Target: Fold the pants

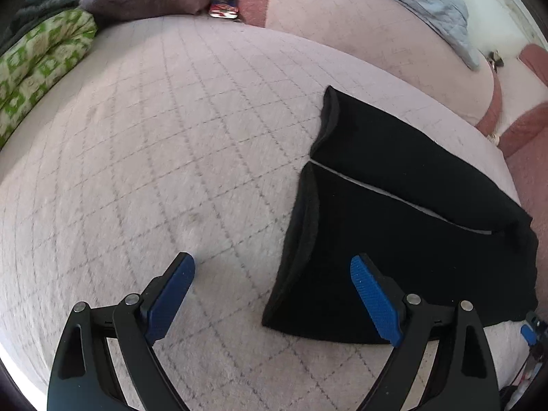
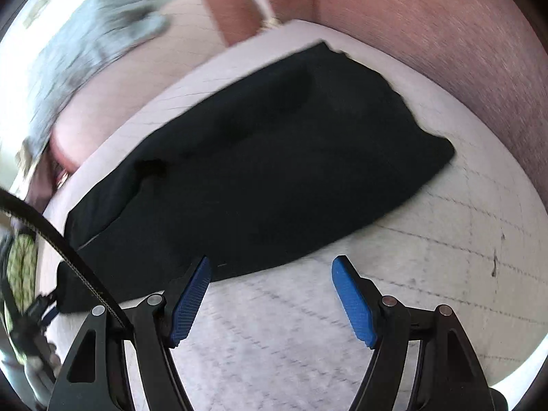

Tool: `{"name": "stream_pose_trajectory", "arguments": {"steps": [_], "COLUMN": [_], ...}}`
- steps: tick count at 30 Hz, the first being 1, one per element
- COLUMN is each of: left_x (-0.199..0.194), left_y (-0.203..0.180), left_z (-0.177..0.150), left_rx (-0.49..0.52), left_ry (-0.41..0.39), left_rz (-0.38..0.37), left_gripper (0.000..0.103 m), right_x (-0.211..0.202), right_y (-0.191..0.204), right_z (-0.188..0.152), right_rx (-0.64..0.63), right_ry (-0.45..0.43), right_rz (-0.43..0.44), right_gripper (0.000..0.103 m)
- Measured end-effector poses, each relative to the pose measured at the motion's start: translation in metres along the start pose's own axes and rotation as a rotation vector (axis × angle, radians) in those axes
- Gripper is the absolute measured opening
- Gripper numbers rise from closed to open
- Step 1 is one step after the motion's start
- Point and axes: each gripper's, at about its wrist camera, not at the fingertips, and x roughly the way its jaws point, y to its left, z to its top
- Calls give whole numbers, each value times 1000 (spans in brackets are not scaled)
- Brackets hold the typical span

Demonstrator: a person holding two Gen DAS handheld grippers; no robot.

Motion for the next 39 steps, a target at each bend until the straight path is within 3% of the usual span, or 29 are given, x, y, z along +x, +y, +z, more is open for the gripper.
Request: {"name": "stream_pose_trajectory", "arguments": {"steps": [4,9,10,11,12,13,14,15,16,19,23,27,30,34,36,39], "left_x": [10,15,14,11,7,5,3,1,0,-6,-14,-23,-22,-15,-23,-34], "left_y": [-10,-31,-34,-39,-44,-46,-49,-49,-47,-27,-15,-13,-4,15,19,22], "left_z": [5,3,2,2,2,4,8,11,12,10,10,-3,-12,-15,-17,-21], "left_rx": [38,120,133,152,168,165,156,144,134,65,-17,-37,-47,-98,-106,-105], "left_ry": [22,32,28,17,14,21,25,24,30,58,82,94,122,131,114,91], "left_rz": [15,22,19,23,16,3,-8,-20,-31,-91,-163,-150,-121,-165,-146,-138], "left_gripper": [100,99,83,53,39,20,15,14,14,13,13,11,10,13,15,21], "right_x": [3,13,15,16,18,18,17,18,19,15,-6,-23,-24,-9,-10,-21], "right_y": [-12,-33,-37,-39,-41,-44,-47,-53,-59,-73,-59,-49,-58,-81,-96,-99], "right_z": [9,23,27,30,34,37,39,41,40,35,32,25,21,19,15,13], "right_rx": [67,174,192,204,214,221,222,233,268,349,279,219,258,377,458,476], "right_ry": [-24,-73,-86,-93,-95,-101,-110,-98,-84,-88,-152,-197,-186,-117,-122,-171], "right_rz": [11,25,28,31,37,43,47,73,112,192,177,132,129,96,115,79], "right_gripper": [78,78,78,78,76,63,30,13,11,10,10,10,10,18,19,33]}}
